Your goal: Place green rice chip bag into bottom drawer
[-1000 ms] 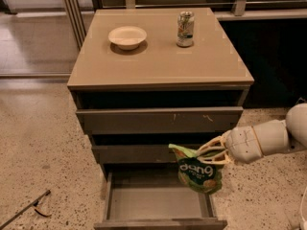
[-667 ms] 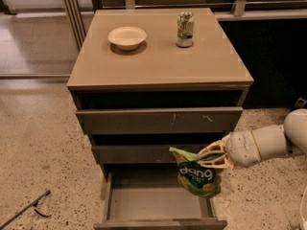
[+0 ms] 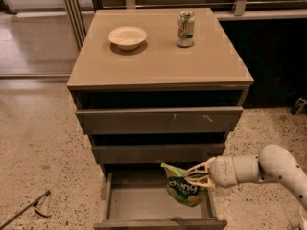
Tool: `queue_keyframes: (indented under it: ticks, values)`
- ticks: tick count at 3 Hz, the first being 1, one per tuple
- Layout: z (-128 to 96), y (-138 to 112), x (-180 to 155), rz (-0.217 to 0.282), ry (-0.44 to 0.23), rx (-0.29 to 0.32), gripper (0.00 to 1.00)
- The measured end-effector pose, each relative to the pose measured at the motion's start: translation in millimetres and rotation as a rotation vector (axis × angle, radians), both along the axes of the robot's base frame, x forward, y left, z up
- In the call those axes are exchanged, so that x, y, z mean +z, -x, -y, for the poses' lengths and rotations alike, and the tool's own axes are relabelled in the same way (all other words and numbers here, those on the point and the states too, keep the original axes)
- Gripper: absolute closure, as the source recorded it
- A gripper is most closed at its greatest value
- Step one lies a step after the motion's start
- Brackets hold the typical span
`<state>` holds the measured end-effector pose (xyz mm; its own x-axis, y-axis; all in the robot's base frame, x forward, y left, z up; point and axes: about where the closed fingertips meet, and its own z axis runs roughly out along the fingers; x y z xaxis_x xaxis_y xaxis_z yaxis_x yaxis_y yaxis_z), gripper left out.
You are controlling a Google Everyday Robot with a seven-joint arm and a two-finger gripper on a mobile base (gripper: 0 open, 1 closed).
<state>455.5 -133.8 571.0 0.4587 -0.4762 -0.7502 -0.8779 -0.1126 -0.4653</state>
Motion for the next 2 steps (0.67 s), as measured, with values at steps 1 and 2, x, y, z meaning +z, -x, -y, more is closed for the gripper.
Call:
queue_keyframes:
  ticks: [1,2]
  values:
    - [0.1,0.1,0.2,0.000,0.001,0.000,1.00]
    - [7.1,-0.6,-21.6,-0.004,0.029,-0.014,1.00]
